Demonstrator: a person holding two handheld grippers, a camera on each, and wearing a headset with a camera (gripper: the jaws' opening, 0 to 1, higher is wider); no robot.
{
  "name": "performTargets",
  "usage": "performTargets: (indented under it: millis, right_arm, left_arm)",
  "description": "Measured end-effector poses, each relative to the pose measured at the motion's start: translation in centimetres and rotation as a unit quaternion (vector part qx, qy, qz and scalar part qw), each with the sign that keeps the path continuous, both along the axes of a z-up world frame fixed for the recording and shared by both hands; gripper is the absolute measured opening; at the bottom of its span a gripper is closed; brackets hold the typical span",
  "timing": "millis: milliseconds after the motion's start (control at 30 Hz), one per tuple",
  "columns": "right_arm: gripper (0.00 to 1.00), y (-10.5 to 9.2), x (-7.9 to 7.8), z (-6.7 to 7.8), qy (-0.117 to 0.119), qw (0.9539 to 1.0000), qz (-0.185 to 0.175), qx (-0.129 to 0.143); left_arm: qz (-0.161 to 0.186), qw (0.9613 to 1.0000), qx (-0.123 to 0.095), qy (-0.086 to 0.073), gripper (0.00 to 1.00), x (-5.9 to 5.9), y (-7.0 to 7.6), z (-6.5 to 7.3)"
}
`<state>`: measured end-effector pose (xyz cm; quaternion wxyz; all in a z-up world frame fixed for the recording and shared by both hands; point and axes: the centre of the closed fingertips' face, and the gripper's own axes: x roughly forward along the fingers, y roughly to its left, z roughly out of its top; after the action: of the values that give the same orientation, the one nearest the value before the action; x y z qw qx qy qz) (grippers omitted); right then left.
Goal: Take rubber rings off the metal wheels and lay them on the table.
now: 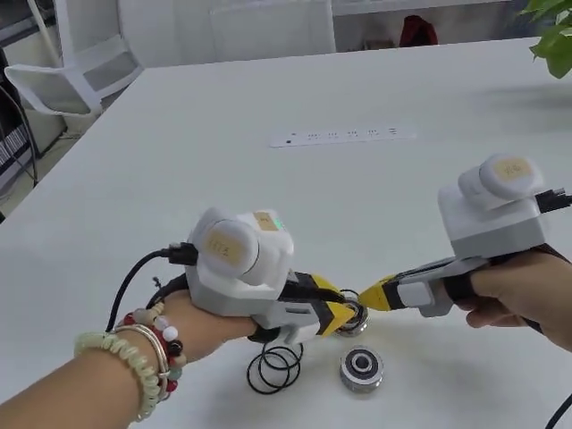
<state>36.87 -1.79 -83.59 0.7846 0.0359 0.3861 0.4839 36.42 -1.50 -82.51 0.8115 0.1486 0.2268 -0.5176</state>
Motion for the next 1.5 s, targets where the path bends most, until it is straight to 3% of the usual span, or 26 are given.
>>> performTargets:
  millis: [233, 467, 533, 700, 800, 967, 1233, 1400, 1500]
  right_arm:
    - [0.0, 0.2, 0.1, 0.5, 0.0, 1.0, -0.005, 0.007]
    - [0.0, 0.6, 0.3, 2.0, -0.003, 0.9993, -0.013, 0.035]
    - [0.0, 0.6, 0.3, 2.2, -0.005, 0.9993, -0.012, 0.036]
    - [0.0, 1.1, 0.3, 3.5, -0.013, 0.9983, -0.012, 0.056]
    - [0.0, 1.6, 0.2, 4.3, -0.017, 0.9975, -0.009, 0.069]
    - [0.0, 2.1, -0.2, 4.7, -0.025, 0.9972, 0.0, 0.07]
    - [0.0, 3.5, -1.0, 6.3, -0.033, 0.9943, 0.02, 0.1]
    - [0.0, 4.4, -1.4, 7.3, -0.036, 0.9911, 0.029, 0.124]
    - [0.0, 5.1, -1.9, 7.4, -0.034, 0.9899, 0.038, 0.132]
  left_arm:
    - [-0.019, 0.9993, -0.017, -0.029, 0.25, -0.3, -0.3, 2.4]
    - [-0.025, 0.9991, -0.019, -0.029, 0.43, -0.5, -0.2, 3.2]
    - [-0.026, 0.9989, -0.029, -0.026, 0.46, -0.7, -0.3, 4.1]
    - [-0.032, 0.9972, -0.039, -0.055, 0.57, -0.9, 0.3, 7.0]
    - [-0.021, 0.996, -0.057, -0.065, 0.61, -0.8, 1.0, 9.0]
    - [0.013, 0.994, -0.073, -0.08, 0.71, -0.9, 3.3, 11.4]
    - [0.056, 0.9918, -0.053, -0.102, 0.77, -2.3, 7.9, 12.8]
    - [0.074, 0.9903, -0.037, -0.112, 0.79, -3.7, 10.6, 12.7]
    - [0.097, 0.9902, -0.01, -0.1, 0.8, -4.2, 12.7, 11.4]
